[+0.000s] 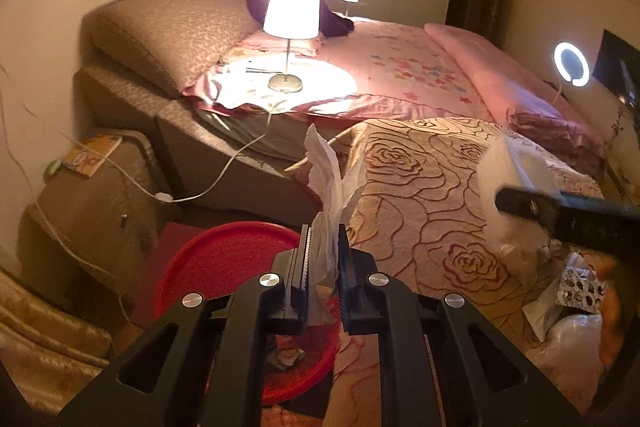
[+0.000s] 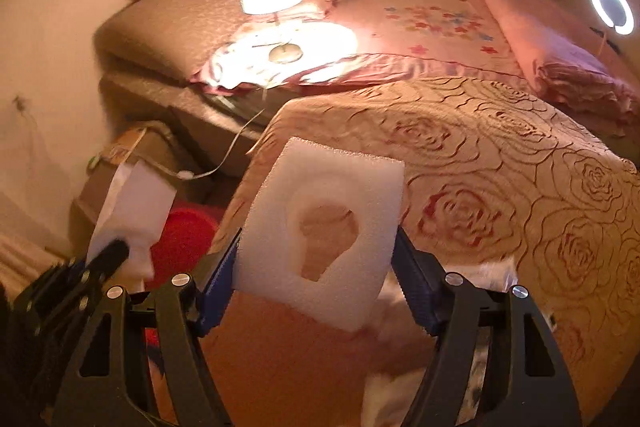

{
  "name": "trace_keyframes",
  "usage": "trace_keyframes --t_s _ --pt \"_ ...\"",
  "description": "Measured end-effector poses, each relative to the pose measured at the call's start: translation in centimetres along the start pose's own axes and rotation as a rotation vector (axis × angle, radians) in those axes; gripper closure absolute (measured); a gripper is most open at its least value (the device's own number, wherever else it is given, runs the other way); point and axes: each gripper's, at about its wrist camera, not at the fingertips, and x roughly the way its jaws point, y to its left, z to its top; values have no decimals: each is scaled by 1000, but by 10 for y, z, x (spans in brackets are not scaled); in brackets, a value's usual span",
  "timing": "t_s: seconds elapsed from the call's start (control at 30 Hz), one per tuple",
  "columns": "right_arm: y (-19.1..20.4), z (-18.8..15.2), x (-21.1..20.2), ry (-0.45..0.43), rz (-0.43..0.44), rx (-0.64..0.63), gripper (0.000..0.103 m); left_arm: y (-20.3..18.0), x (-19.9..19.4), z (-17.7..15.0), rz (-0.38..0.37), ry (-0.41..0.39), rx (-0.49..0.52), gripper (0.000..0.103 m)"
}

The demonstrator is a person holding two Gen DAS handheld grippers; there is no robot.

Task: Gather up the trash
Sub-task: 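Hold the tissue over the basket with the left tool while the right carries the foam block toward it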

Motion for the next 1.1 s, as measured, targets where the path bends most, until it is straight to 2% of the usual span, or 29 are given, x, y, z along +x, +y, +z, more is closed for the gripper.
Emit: trace_keyframes --t_s 0.13,0.2,0.3,0.43,0.63,0.73,0.97,1.03,1.1 --pt "16 -26 -6 35 63 -44 34 6 -12 -8 23 -7 -12 92" --pt "20 -36 -6 43 65 -50 34 9 -16 -13 37 -9 -12 92" --pt "25 -52 -2 56 38 -71 34 15 -22 -22 51 1 -23 92" --pt "33 -69 4 40 -45 -112 34 24 -25 -36 68 17 -48 92" --pt "37 -83 18 37 -61 -125 32 36 -29 -46 89 23 -73 92" --pt "36 -86 18 26 -67 -105 25 44 -30 -48 94 23 -92 92" --pt "31 -94 8 -19 -86 -74 24 62 -28 -54 104 36 -133 92" --pt "35 -95 8 -32 -87 -79 26 64 -26 -55 105 39 -142 92" --pt "38 -95 9 -35 -84 -83 37 66 -26 -56 107 37 -148 92"
